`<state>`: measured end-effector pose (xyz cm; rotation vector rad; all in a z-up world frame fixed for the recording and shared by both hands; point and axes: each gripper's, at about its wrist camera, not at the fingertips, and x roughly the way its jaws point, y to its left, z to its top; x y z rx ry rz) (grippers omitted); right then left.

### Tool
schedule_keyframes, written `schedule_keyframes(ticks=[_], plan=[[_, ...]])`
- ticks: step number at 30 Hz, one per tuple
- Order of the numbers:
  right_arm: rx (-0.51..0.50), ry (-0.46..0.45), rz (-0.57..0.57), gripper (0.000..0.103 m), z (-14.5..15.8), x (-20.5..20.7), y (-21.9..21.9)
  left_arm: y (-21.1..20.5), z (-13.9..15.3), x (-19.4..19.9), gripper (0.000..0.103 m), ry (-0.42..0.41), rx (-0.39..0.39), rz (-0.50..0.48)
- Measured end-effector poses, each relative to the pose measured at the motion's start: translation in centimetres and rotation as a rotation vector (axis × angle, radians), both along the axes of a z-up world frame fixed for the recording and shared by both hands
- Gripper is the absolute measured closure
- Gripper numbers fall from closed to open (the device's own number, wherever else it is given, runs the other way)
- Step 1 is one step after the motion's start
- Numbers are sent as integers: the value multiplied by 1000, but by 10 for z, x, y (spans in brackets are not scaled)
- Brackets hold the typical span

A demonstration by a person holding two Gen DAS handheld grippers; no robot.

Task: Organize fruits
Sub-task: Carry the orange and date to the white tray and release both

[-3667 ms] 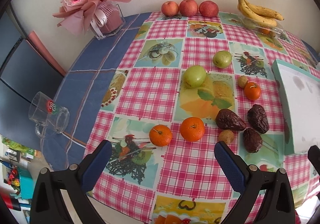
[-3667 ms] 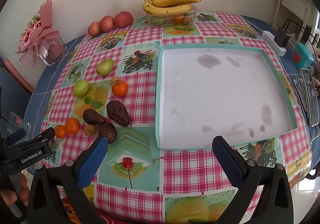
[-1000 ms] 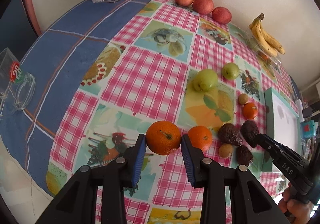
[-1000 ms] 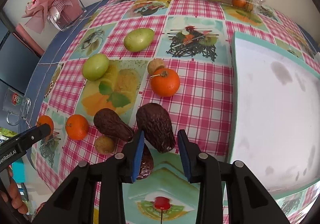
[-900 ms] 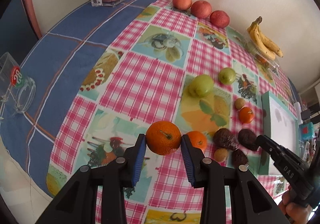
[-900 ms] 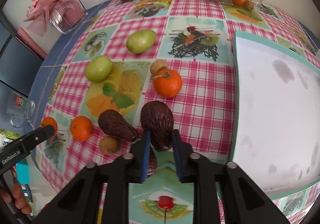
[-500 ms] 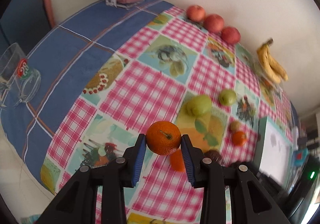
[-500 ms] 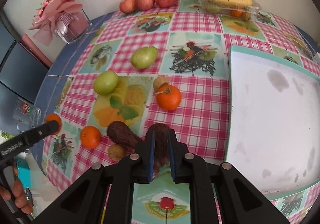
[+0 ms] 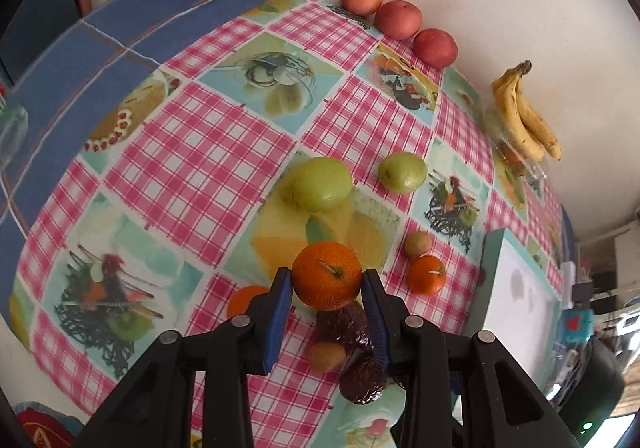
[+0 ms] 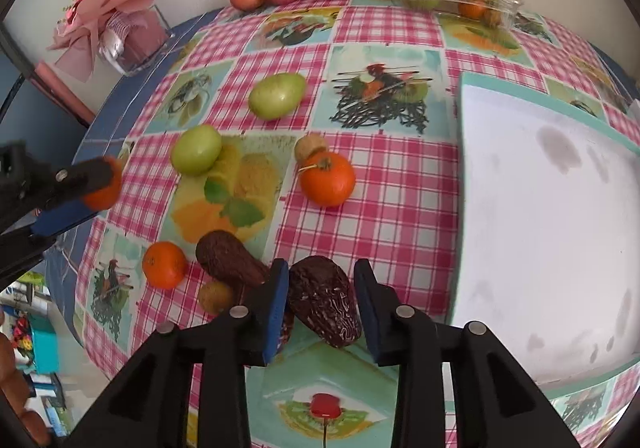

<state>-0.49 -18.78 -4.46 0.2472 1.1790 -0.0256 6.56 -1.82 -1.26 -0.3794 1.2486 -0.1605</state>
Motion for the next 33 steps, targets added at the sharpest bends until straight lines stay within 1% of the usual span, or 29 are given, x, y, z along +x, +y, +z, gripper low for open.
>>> schedule_keyframes(ticks=[2, 4, 8, 12, 18, 20, 22, 26, 30, 33], plan=[[-14, 12, 24, 68, -3, 0, 5, 2, 9, 1, 65, -41, 13, -3], [-43, 14, 41, 67, -3, 0, 10, 3, 12, 1, 65, -56, 11, -6], [-83, 22, 49, 65, -4, 2, 16, 7, 7, 3, 65, -35, -37, -8], [-111, 62, 54, 64, -12, 6, 19, 7, 3, 5, 65, -21, -52, -10], [-67, 58, 19, 65, -11, 4, 13, 8, -1, 8, 65, -4, -66, -6], [-58, 31, 7, 65, -5, 3, 12, 6, 2, 8, 65, -12, -66, -9], [-57, -9, -14, 65, 6, -3, 6, 2, 5, 9, 65, -23, -66, -15], [-68, -105, -114, 65, 36, -8, -14, -20, 11, 7, 65, -45, -61, -65], [-84, -115, -228, 65, 51, -5, -44, -50, 15, 1, 65, -61, -55, -144], [-89, -95, -332, 65, 49, -4, -75, -76, 16, -8, 65, -68, -44, -213]])
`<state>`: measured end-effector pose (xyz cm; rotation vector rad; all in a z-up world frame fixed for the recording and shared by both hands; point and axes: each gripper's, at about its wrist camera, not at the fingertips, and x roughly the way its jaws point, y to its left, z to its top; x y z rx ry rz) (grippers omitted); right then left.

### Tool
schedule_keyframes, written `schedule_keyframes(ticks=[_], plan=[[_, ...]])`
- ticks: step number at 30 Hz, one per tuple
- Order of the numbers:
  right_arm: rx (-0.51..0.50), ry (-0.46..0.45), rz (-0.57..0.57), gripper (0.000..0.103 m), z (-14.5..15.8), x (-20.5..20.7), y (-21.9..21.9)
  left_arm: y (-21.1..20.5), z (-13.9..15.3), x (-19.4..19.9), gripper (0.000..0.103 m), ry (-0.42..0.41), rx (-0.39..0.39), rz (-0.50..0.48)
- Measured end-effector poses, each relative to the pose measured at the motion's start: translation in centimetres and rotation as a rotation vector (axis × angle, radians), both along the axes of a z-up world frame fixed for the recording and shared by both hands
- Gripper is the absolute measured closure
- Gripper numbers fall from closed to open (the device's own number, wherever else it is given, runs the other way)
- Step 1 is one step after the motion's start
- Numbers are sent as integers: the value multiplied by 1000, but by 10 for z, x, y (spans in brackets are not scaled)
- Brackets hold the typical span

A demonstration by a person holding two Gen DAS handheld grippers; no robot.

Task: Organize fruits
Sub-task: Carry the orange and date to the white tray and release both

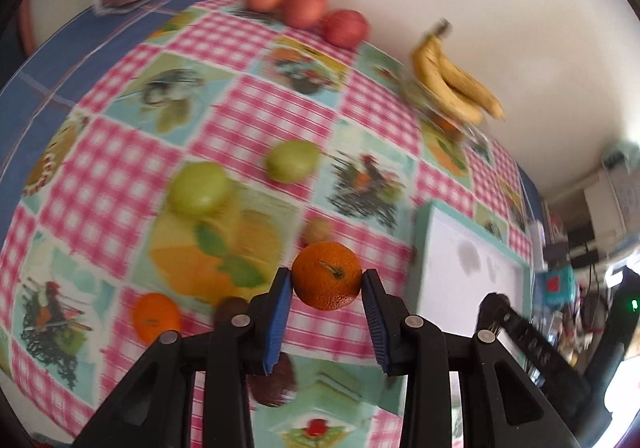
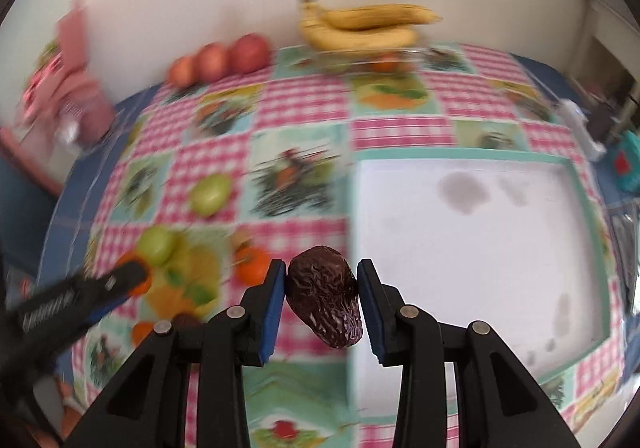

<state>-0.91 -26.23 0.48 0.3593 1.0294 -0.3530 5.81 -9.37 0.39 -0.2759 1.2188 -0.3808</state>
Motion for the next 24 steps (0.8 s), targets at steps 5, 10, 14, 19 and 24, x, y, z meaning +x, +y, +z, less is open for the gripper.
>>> schedule_keyframes(ticks=[5, 10, 14, 19, 24], plan=[[0, 44, -158, 65, -8, -23, -66, -49, 0, -23, 65, -28, 32, -151], [-20, 78, -351, 65, -14, -69, -125, -96, -2, -51, 65, -47, 20, -299], [-22, 85, -473, 65, -17, -99, -158, -128, -3, -70, 65, -76, 23, -400], [-13, 82, -530, 65, -21, -116, -179, -146, -17, -79, 65, -66, 54, -451], [29, 130, -512, 65, -48, -109, -181, -157, -32, -87, 65, -44, 102, -488]])
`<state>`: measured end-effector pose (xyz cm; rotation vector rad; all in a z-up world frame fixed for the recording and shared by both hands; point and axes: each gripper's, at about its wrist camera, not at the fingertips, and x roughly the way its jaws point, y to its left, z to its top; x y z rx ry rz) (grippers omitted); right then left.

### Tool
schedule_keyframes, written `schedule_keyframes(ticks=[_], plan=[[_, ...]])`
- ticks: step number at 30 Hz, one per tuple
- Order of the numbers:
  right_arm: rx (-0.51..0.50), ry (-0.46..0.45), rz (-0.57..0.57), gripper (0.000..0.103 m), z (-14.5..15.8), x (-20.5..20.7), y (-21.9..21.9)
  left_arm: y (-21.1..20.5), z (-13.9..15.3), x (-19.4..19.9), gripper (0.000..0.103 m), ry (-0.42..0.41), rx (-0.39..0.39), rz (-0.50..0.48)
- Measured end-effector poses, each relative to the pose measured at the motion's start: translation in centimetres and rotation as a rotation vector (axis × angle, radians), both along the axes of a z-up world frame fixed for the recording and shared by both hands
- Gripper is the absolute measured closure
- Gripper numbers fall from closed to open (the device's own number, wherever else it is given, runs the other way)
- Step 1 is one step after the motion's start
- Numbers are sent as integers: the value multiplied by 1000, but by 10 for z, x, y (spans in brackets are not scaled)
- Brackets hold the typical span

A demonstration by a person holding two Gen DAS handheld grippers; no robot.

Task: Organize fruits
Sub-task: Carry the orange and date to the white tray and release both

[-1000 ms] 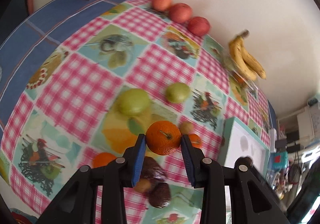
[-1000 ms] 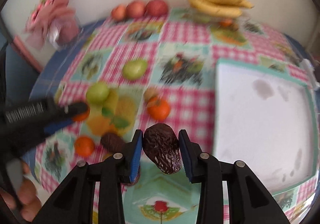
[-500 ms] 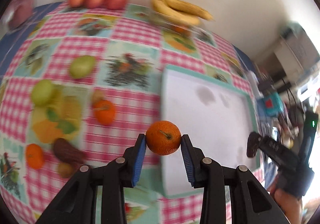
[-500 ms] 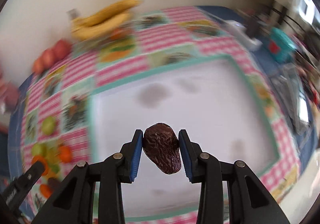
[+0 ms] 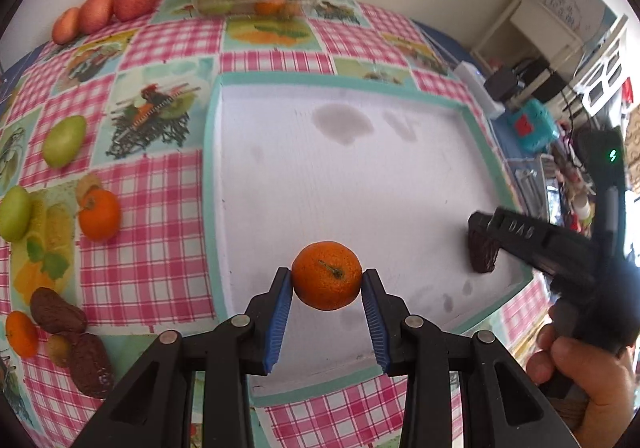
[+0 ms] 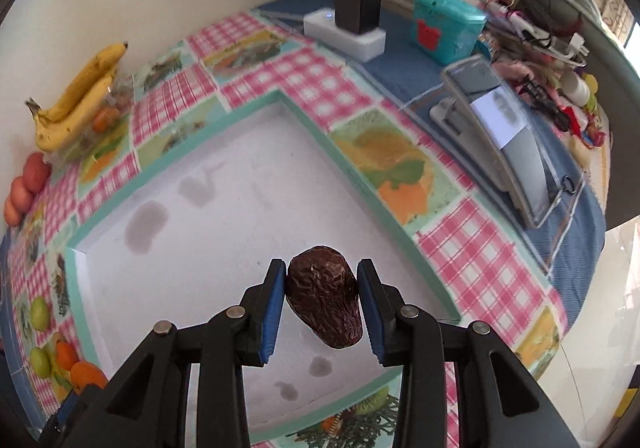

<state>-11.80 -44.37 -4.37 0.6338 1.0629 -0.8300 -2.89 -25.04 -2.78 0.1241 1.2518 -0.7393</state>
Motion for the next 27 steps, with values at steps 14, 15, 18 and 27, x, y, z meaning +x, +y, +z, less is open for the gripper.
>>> schedule_keyframes(ticks=[14, 15, 18, 27], plan=[[6, 21, 3, 64, -7, -1, 6, 1, -11, 4, 57, 23, 41, 0], [9, 22, 3, 64, -9, 3, 3, 0, -11, 5, 56, 24, 40, 1], [18, 23, 8, 54, -10, 5, 3, 1, -10, 6, 51, 27, 37, 5], [-12, 9, 26, 31, 6, 8, 7, 13, 15, 10, 16, -56, 41, 41]])
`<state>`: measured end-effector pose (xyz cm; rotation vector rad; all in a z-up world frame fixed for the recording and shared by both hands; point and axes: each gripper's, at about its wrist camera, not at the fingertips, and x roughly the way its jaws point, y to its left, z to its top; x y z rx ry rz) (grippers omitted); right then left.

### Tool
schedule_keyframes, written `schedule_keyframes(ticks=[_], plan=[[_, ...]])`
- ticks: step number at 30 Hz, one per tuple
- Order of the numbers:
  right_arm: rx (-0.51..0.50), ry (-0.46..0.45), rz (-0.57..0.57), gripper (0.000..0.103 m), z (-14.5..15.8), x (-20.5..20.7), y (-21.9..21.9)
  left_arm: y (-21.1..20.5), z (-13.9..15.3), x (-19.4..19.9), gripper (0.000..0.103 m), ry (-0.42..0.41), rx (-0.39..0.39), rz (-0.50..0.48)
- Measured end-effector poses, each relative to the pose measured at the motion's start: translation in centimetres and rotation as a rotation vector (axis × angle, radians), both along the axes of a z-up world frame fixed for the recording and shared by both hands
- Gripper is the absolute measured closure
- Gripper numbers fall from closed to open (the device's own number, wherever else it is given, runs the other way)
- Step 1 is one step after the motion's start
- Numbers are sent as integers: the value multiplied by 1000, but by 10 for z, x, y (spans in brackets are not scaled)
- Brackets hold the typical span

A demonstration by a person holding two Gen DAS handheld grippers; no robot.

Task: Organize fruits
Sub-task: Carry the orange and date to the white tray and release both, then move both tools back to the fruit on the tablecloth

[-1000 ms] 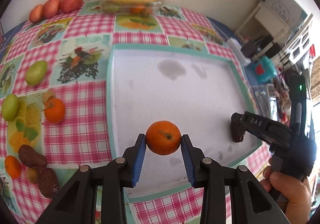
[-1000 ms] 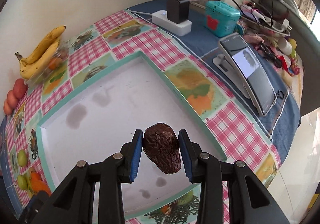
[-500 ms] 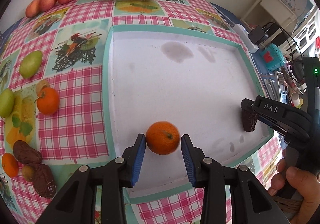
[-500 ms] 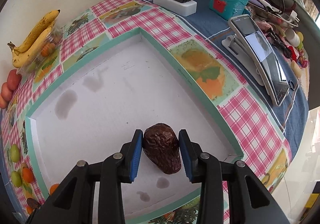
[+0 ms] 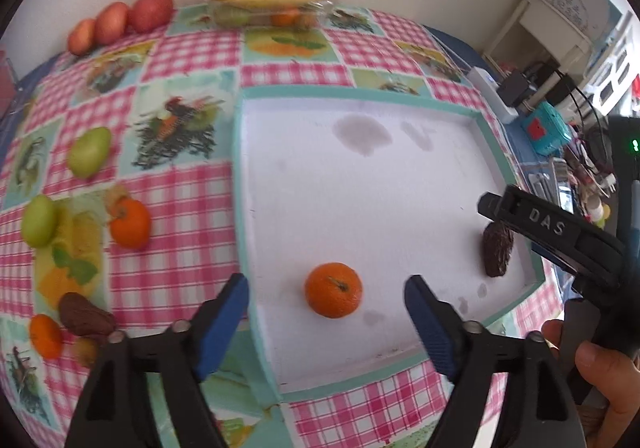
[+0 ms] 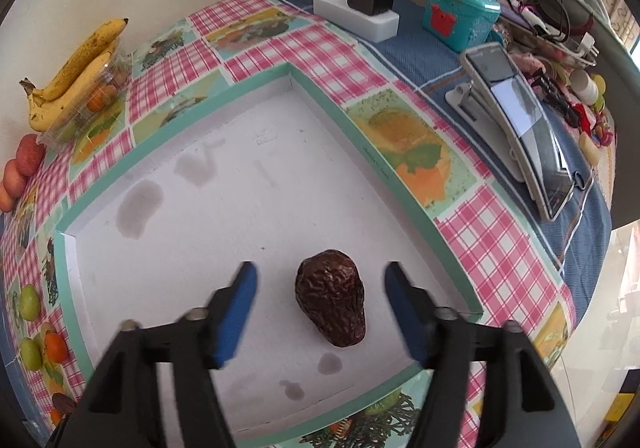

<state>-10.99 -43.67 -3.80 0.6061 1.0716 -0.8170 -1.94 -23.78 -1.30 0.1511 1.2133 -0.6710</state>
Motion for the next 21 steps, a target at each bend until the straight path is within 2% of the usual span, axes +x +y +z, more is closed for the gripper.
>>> schedule_keyframes(ticks=[1, 5, 8, 10, 13, 17, 21], plan=[[2, -11, 4, 30, 2, 0, 1, 3, 2, 2, 15, -14, 8, 17], [-23, -11, 14, 15, 8, 2, 7, 27, 8, 15, 0, -98, 71, 117], [-21, -29, 24, 15, 11, 4, 11, 58, 8, 32, 0, -132, 112, 241], [-23, -37, 31, 15, 13, 7, 15, 85, 11, 48, 0, -137, 113, 337], [-39, -40, 63, 15, 17, 14, 26, 116, 17, 65, 0, -158, 116, 430], [-61, -53, 147, 15, 24, 31, 52, 152, 25, 80, 0, -210, 182, 492], [-60, -81, 248, 15, 30, 52, 84, 185, 34, 87, 0, -232, 191, 545]])
